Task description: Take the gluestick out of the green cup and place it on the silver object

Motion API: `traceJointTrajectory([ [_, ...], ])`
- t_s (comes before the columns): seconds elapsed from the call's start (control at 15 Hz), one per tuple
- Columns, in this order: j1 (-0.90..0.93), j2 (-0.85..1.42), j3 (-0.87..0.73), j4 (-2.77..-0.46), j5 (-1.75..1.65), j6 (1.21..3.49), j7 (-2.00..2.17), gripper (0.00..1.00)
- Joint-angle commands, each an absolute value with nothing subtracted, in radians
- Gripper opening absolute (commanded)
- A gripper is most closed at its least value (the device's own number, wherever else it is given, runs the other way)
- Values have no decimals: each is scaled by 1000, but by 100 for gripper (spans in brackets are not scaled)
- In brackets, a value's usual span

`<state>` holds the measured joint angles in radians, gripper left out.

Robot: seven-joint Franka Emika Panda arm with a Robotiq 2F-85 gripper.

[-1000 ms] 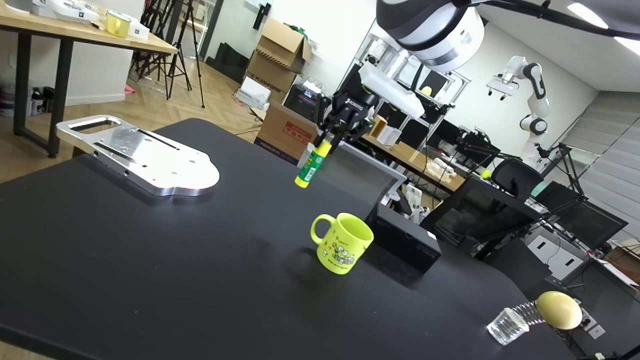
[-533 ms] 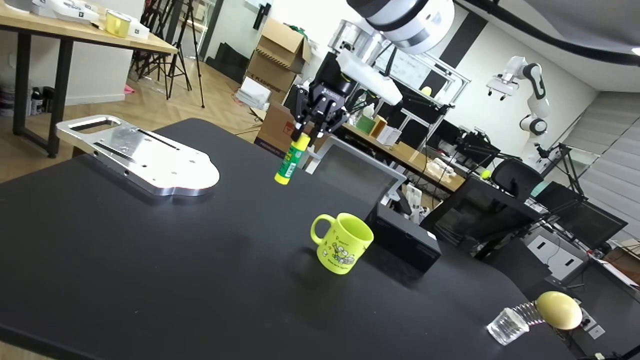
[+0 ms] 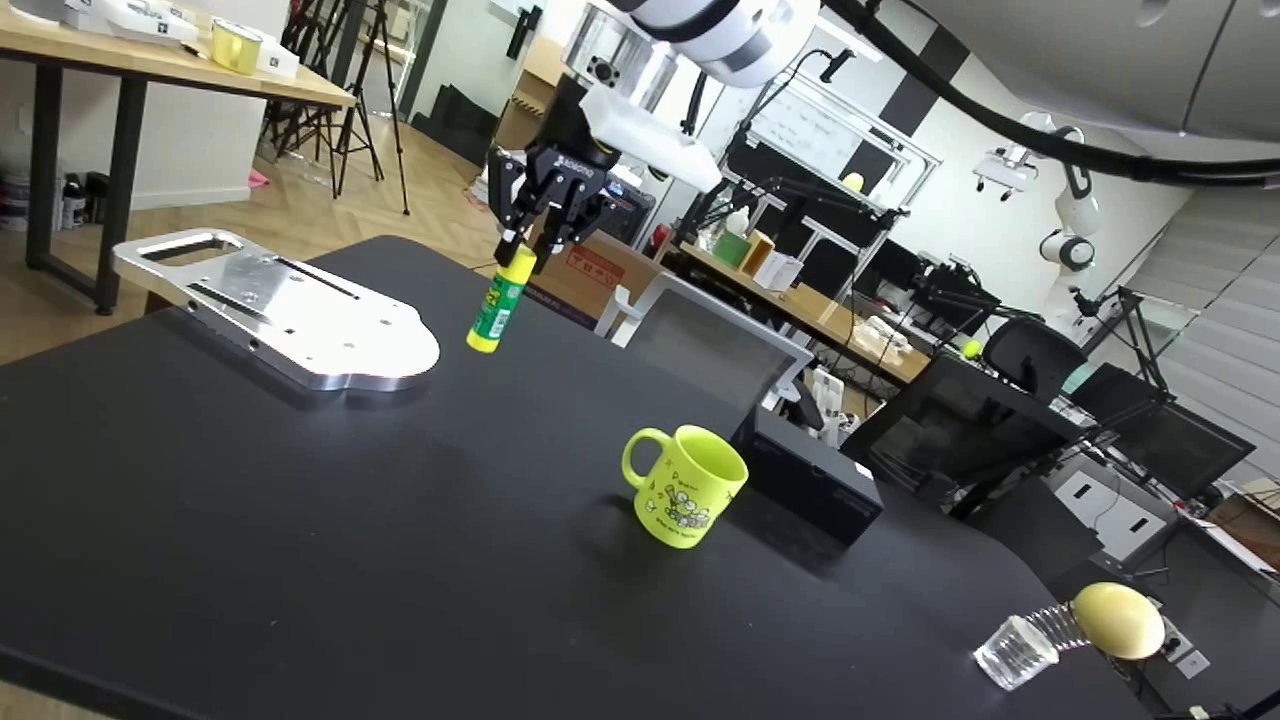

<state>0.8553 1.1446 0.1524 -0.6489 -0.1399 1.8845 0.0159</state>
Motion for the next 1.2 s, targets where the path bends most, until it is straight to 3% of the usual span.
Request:
traceJointTrajectory([
  [0.0,891,1222,132,-511,-135,1866,-29,8],
  [1.13,933,1333,130,-346,-95,1823,-177,8],
])
